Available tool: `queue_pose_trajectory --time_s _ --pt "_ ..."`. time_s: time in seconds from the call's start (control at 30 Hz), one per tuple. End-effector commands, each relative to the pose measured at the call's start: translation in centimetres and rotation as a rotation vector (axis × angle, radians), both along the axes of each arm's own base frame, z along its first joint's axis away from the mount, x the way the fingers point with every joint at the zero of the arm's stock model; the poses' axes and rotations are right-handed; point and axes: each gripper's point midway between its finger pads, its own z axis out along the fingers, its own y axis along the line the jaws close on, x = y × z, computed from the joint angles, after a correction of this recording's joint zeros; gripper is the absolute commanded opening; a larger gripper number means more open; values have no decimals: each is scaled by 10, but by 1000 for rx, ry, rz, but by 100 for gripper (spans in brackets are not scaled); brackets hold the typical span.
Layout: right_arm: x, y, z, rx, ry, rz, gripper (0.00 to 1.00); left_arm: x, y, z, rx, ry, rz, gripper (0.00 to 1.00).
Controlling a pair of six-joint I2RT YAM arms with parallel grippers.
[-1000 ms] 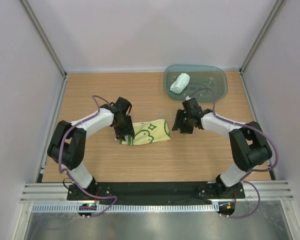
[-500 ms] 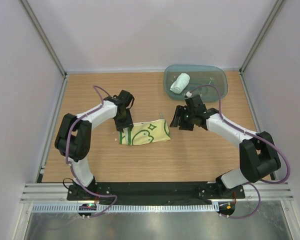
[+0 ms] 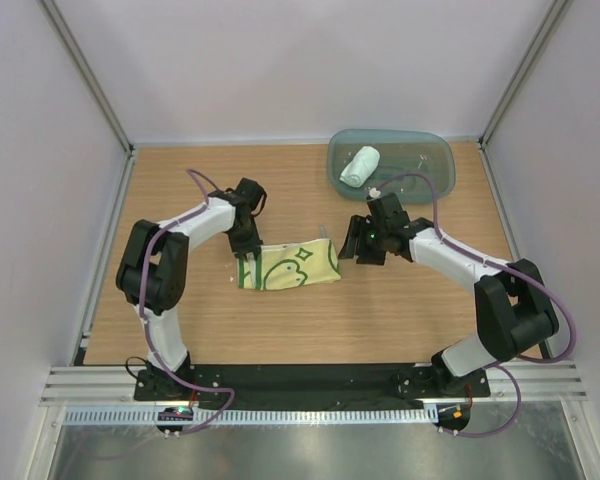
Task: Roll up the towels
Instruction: Fold the towel
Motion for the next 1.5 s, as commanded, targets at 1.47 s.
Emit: queue_pose_trajectory --time_s 1.47 --pt "-5 3 -9 4 10 21 58 62 -9 56 -29 -171 -135 1"
